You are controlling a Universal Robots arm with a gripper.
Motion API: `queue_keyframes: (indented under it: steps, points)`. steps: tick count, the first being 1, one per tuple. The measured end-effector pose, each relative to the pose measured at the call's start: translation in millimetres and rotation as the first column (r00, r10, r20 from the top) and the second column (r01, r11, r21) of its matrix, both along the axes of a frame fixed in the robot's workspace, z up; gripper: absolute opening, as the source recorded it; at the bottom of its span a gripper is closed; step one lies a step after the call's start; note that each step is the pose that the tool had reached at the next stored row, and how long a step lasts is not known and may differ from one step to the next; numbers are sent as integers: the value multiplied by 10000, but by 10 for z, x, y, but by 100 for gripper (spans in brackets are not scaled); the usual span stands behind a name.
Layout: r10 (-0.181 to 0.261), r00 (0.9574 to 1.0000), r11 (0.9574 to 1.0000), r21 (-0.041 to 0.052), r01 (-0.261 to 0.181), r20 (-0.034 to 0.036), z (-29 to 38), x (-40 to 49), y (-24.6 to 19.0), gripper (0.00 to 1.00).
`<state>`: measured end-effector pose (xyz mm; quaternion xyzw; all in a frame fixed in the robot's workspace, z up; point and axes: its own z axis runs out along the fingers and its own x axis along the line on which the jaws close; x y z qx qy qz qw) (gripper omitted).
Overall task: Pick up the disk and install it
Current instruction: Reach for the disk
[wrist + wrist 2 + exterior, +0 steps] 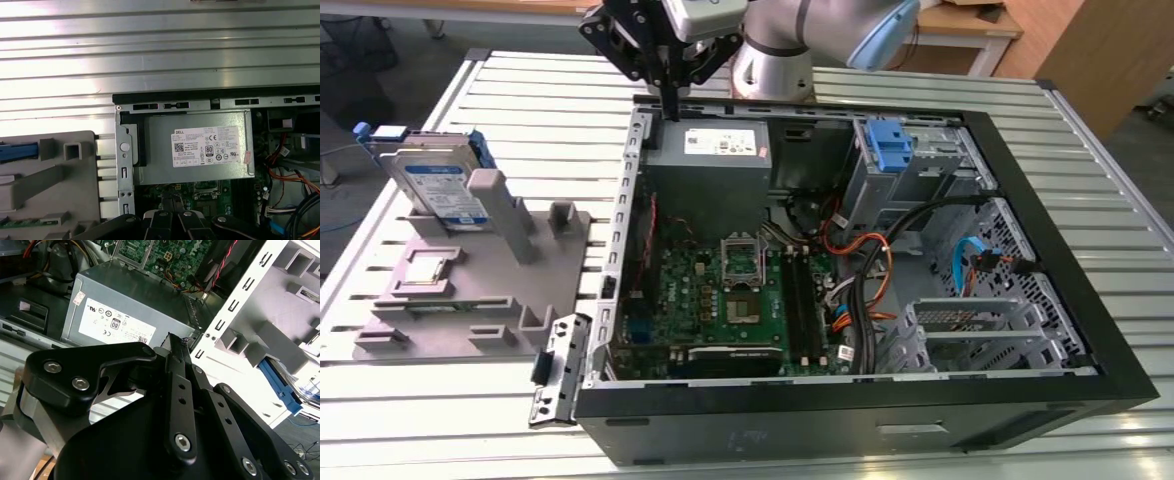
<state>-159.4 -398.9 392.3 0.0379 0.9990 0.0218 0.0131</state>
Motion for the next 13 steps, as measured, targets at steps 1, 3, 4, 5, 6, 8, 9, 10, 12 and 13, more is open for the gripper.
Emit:
queue_keyframes:
  steps: [1,3,4,5,6,8,9,10,12,13]
  points:
    - [0,10000,10000,0,0,0,0,-1,0,11]
    - [0,10000,10000,0,0,0,0,-4,0,11]
    - [-1,10000,10000,0,1,0,0,-7,0,11]
    - [-1,10000,10000,1,1,0,0,-12,0,11]
    - [0,10000,10000,0,0,0,0,-20,-1,11]
    - [0,10000,10000,0,0,0,0,-41,0,11]
    - [0,10000,10000,0,0,0,0,-54,0,11]
    - [0,10000,10000,0,0,1,0,-68,0,11]
    - [0,10000,10000,0,0,0,0,-102,0,11]
    - [0,10000,10000,1,0,0,0,-121,0,11]
